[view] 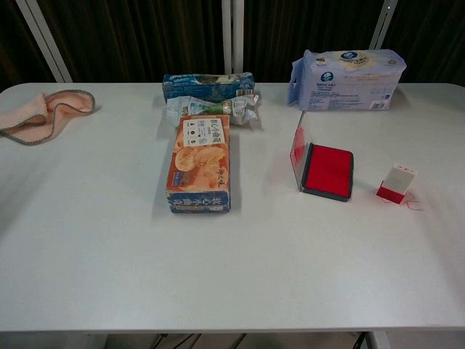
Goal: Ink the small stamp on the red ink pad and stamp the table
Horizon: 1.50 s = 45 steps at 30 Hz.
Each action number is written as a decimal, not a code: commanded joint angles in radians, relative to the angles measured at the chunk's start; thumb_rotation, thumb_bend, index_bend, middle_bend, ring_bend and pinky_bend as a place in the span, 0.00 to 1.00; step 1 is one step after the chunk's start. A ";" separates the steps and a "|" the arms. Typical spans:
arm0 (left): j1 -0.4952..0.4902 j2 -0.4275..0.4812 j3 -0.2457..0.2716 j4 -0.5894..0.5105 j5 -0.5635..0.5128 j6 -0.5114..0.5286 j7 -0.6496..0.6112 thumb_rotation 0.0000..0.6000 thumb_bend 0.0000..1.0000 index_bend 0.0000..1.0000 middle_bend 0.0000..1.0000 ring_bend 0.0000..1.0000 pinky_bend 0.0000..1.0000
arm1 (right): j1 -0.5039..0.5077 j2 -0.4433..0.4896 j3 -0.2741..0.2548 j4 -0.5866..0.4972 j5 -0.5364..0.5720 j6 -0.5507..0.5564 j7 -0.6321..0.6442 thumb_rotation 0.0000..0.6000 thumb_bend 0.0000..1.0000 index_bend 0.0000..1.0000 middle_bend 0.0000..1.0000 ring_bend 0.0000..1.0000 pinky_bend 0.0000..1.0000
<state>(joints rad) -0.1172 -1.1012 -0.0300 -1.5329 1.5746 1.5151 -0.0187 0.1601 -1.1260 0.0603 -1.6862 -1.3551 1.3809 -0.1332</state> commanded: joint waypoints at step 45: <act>0.024 -0.029 0.021 0.136 0.005 0.017 -0.145 0.74 0.01 0.01 0.07 0.08 0.17 | 0.270 -0.352 0.070 0.034 0.415 -0.236 -0.604 1.00 0.16 0.28 0.00 0.00 0.00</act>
<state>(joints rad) -0.0933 -1.1300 -0.0089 -1.3969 1.5798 1.5323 -0.1637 0.4281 -1.4773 0.1330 -1.6528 -0.9419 1.1467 -0.7353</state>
